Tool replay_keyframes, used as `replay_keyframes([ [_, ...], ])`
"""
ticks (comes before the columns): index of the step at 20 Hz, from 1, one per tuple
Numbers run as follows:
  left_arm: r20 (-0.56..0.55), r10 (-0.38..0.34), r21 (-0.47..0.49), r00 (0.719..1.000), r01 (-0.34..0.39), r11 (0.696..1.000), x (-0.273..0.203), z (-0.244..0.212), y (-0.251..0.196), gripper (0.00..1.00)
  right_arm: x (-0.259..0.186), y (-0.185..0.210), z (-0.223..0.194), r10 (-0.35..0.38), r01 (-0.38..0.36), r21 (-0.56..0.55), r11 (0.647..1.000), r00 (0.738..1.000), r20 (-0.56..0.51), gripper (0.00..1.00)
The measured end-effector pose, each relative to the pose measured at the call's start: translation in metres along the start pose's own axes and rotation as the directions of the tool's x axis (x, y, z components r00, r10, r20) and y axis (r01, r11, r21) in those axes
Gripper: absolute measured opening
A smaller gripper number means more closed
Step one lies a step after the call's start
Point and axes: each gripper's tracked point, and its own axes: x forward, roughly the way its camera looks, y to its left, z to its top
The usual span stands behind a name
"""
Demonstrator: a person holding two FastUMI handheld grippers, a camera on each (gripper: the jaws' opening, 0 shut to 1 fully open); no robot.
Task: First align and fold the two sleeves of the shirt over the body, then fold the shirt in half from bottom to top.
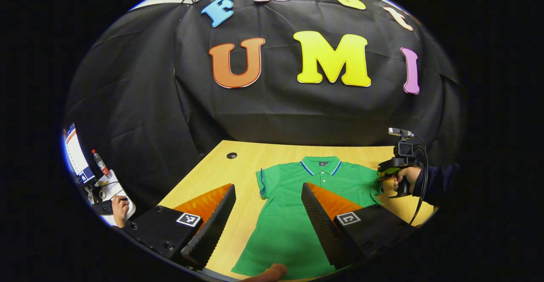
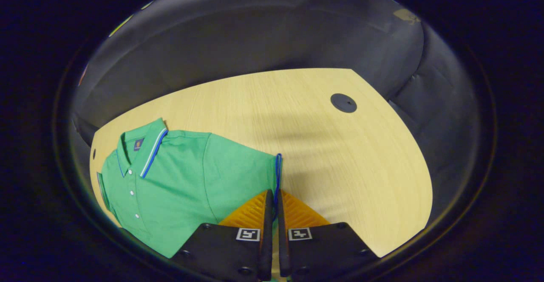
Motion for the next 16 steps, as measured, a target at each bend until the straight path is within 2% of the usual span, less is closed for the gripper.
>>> replay_keyframes([
  [6, 0.0, -0.002, -0.009, 1.0, 0.002, 1.0, -0.007, -0.003, 0.004, 1.0, -0.016, 0.003, 0.008, 0.038, -0.038, -0.004, 0.999, 0.999, 0.03, 0.09],
  [10, -0.009, -0.003, -0.024, 1.0, 0.002, 1.0, -0.011, -0.008, 0.007, 1.0, -0.027, 0.012, 0.015, 0.072, -0.065, -0.107, 0.992, 0.995, 0.063, 0.1],
  [16, -0.016, 0.016, -0.027, 1.0, -0.017, 1.0, -0.019, -0.016, 0.02, 1.0, -0.042, 0.045, 0.021, 0.175, -0.148, -0.234, 0.961, 0.98, 0.099, 0.1],
])
